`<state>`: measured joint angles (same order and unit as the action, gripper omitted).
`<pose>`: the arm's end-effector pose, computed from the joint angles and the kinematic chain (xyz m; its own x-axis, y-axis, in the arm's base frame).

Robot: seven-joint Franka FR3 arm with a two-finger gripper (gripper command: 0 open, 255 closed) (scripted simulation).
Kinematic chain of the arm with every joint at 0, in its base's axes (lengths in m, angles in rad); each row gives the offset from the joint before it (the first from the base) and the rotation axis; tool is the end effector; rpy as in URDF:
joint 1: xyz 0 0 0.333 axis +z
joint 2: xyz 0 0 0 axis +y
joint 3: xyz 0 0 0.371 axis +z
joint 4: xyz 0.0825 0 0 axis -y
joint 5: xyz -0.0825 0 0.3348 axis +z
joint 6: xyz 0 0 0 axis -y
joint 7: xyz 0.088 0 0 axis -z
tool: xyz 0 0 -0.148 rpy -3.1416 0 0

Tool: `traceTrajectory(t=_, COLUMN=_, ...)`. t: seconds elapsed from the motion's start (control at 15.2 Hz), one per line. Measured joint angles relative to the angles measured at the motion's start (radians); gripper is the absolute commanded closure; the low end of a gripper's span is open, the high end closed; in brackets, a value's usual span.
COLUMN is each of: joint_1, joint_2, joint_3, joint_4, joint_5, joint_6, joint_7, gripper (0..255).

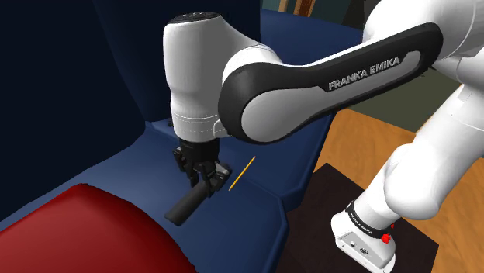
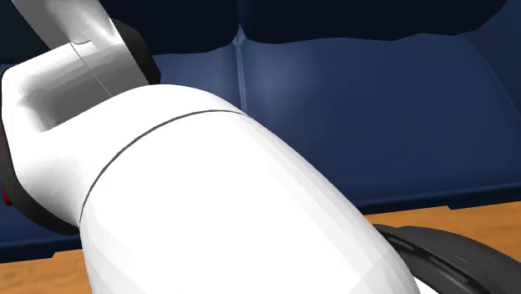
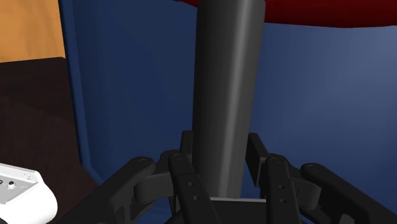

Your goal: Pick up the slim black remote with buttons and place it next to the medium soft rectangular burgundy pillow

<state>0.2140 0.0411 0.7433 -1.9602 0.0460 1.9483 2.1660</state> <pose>0.2961 0.4211 0.4889 0.3363 -0.9412 -0.0337 -0.9382 -0.3379 0.0747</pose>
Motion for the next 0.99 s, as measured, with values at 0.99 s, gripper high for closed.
traceTrajectory(t=0.99, joint_1=0.017, joint_2=0.101, joint_3=-0.006, joint_4=-0.118, joint_5=-0.075, joint_6=0.194, joint_7=0.042, gripper=255)
